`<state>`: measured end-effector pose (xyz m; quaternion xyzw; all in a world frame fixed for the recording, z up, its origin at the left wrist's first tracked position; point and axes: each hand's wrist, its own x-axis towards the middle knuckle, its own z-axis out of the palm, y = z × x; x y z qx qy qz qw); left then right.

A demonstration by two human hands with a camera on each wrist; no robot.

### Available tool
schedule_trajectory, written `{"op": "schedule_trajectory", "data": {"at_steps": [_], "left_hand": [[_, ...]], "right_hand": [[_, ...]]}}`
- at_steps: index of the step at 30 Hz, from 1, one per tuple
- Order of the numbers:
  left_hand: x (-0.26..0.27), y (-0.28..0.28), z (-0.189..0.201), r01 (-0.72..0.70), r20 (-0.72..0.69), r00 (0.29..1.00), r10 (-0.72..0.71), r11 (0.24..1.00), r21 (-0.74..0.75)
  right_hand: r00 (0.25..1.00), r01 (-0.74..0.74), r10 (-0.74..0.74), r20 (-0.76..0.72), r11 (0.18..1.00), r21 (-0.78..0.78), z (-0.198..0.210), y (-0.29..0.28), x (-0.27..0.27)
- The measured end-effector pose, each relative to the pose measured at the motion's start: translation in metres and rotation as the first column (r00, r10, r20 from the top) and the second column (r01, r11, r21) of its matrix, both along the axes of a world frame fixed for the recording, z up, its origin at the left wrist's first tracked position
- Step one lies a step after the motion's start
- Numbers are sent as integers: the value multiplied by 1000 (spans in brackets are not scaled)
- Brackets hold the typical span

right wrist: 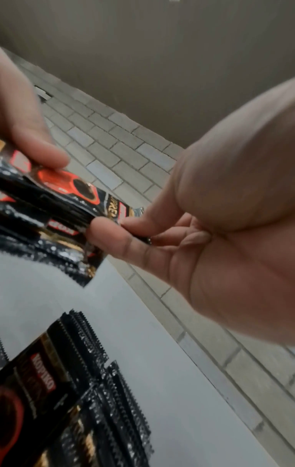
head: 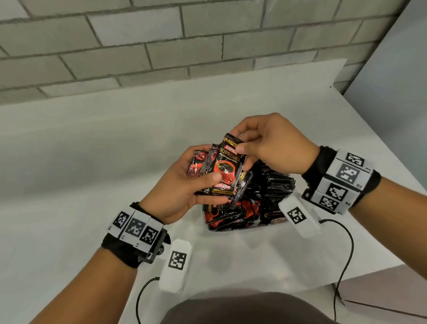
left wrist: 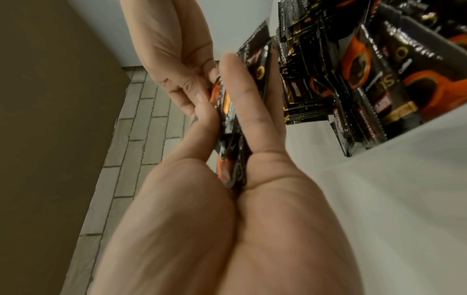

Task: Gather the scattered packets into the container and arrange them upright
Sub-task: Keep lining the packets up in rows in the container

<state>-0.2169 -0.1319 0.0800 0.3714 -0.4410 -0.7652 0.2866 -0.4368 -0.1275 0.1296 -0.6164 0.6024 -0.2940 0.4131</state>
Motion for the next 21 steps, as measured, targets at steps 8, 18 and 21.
{"op": "schedule_trajectory", "data": {"at_steps": [8, 18, 21], "left_hand": [[34, -23, -4, -205, 75, 974, 216, 970, -132], [51, -31, -6, -262, 62, 960, 273, 954, -146], [46, -27, -9, -235, 79, 966, 247, 962, -141]], "right_hand": [[988, 142, -140, 70, 989, -31, 13, -3, -28], [781, -271, 287, -555, 956, 112, -30, 17, -19], [765, -288, 226, -603, 958, -6, -35, 16, -18]]}}
